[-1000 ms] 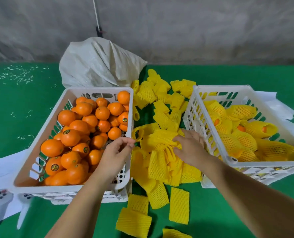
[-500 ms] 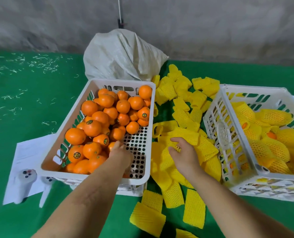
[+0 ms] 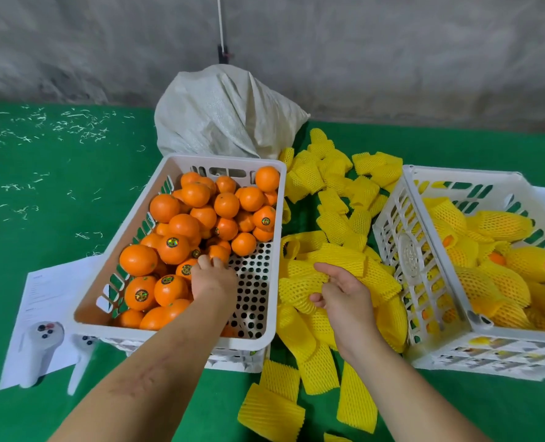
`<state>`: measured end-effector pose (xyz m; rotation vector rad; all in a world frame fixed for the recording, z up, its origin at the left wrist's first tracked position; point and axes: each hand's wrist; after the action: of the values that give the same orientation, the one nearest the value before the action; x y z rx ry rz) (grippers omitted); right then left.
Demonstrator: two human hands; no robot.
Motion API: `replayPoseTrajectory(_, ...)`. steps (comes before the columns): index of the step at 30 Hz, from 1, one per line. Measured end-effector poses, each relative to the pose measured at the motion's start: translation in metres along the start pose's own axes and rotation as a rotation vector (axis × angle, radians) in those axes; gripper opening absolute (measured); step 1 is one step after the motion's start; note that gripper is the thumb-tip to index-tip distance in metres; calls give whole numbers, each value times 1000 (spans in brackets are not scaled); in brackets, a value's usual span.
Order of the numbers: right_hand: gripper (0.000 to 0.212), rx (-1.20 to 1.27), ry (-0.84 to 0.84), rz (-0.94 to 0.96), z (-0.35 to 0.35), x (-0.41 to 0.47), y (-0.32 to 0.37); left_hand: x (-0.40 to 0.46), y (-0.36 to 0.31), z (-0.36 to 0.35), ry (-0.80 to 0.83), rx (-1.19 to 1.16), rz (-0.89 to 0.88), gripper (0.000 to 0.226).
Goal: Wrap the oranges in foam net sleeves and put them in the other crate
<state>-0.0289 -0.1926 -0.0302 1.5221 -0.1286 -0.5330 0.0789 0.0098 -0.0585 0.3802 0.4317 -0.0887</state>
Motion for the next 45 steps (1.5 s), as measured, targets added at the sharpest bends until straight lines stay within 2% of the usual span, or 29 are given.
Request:
replayPoseTrajectory(3, 28, 0, 11, -4, 8, -1, -5, -5, 20, 4, -99, -454, -33, 50)
replayPoseTrajectory(4, 21, -10, 0, -2, 11, -2, -6, -10, 25, 6, -140, -674, -60, 52)
replayPoseTrajectory(6, 6, -80, -51, 12, 17, -2, -4, -29, 28, 17, -160, -1266, -106, 52)
replayPoseTrajectory(8, 27, -140, -97, 94, 21, 2, 1, -53, 17, 32, -149, -1740, -115, 48)
replayPoseTrajectory(9, 33, -138, -119, 147, 21, 3, 6, -63, 8, 38, -135, -1866, -123, 50)
replayPoseTrajectory(11, 27, -142, -140, 229, 16, 5, 18, -77, -11, 47, -118, -2014, -206, 60)
replayPoseTrajectory(13, 16, -179, -122, 286, 6, 5, 28, -89, -30, 54, -87, -2103, -357, 63)
replayPoseTrajectory(16, 20, -181, -46, 257, -2, 6, 33, -100, -49, 55, 59, -2236, -505, 62)
replayPoseTrajectory(19, 17, -284, -108, 287, 4, 9, 33, -98, -46, 44, 270, -2425, -578, 71)
replayPoseTrajectory(21, 16, -308, -158, 334, 7, 7, 33, -98, -43, 39, 359, -2436, -659, 71)
replayPoseTrajectory(25, 11, -321, -110, 355, 7, 1, 33, -96, -49, 40, 300, -2326, -639, 67)
replayPoseTrajectory(29, 11, -205, -39, 341, 15, -5, 33, -95, -51, 39, 189, -2356, -578, 46)
replayPoseTrajectory(31, 15, -174, -24, 336, 17, -9, 34, -95, -50, 37, 145, -2336, -597, 59)
replayPoseTrajectory(33, 18, -219, -25, 352, 17, -11, 36, -96, -49, 33, 179, -2281, -673, 85)
replayPoseTrajectory(34, 19, -253, -32, 363, 16, -12, 37, -96, -47, 32, 215, -2248, -708, 89)
replayPoseTrajectory(37, 15, -304, -36, 386, 18, -12, 39, -95, -47, 33, 268, -2198, -767, 76)
replayPoseTrajectory(41, 12, -272, -30, 387, 24, -14, 37, -96, -50, 37, 202, -2376, -631, 64)
replayPoseTrajectory(43, 14, -207, -35, 421, 25, -17, 37, -95, -53, 37, 130, -2392, -591, 72)
replayPoseTrajectory(45, 18, -210, -56, 499, 23, -23, 36, -93, -54, 34, 109, -2402, -603, 91)
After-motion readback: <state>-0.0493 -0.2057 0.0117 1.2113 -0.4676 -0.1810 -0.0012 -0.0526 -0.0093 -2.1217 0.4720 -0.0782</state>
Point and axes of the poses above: each hand's wrist, its own x-axis towards the middle knuckle, its own z-axis out of the back of the hand, y = z × x, and after that the axes turned 4 degrees about -x, right-handed
